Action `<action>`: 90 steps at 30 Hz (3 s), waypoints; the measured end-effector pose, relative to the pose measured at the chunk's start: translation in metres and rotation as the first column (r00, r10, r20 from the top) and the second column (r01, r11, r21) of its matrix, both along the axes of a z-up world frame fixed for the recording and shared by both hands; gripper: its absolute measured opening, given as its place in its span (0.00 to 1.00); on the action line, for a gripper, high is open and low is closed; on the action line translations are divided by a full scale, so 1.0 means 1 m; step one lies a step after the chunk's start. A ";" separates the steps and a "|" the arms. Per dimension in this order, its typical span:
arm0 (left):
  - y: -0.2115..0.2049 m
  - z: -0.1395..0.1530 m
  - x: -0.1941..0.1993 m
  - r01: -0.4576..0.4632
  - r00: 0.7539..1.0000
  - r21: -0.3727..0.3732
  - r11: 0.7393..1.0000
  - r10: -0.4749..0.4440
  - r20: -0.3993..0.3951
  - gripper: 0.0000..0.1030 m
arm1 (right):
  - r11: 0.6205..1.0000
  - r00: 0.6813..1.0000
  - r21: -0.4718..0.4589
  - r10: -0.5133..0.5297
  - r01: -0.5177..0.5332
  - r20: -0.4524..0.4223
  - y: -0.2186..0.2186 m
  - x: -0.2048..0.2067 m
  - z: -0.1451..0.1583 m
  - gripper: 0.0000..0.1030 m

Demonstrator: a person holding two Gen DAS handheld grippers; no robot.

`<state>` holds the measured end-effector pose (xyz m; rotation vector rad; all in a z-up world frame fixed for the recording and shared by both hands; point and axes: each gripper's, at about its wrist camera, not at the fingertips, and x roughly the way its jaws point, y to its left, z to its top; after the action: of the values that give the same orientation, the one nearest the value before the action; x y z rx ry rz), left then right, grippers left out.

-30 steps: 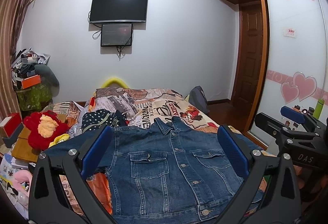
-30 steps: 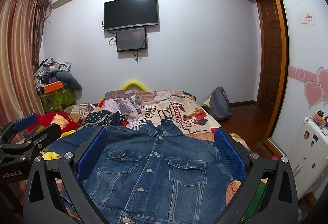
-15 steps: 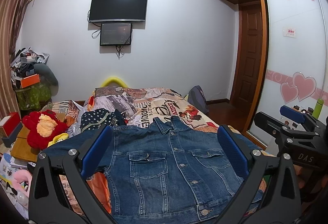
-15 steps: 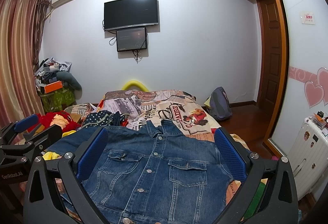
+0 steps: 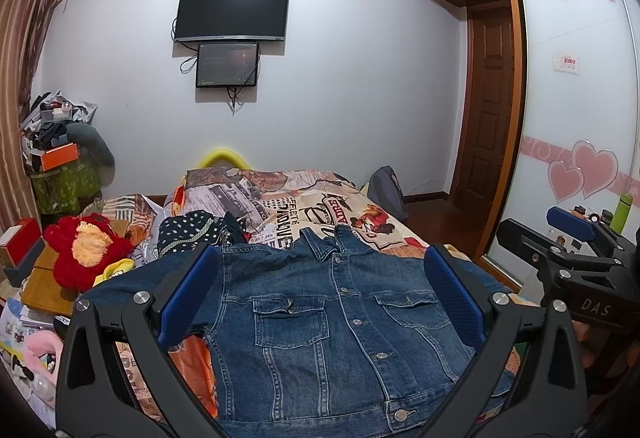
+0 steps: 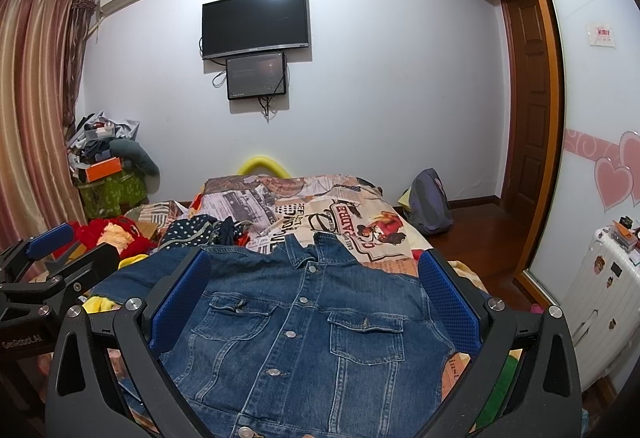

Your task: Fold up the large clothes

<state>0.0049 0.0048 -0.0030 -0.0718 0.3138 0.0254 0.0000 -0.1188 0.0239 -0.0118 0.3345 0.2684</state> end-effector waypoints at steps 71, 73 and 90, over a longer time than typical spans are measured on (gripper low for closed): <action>0.453 -0.258 0.100 -0.551 0.813 -0.673 0.494 0.139 -0.565 0.87 | 0.970 0.854 -0.179 0.049 -0.164 -0.518 0.093 0.227 -0.131 1.00; 0.462 -0.268 0.105 -0.566 0.801 -0.669 0.482 0.132 -0.583 0.86 | 0.969 0.848 -0.182 0.047 -0.167 -0.527 0.094 0.228 -0.134 1.00; 0.421 -0.209 0.172 -0.647 0.610 -0.046 0.761 0.479 -0.631 0.06 | 0.978 0.885 -0.176 0.020 -0.115 -0.464 0.072 0.216 -0.107 1.00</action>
<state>0.1774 0.4259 -0.2123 -0.4512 0.9210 0.6695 0.2159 -0.0472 -0.0832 -0.1605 0.8378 0.3057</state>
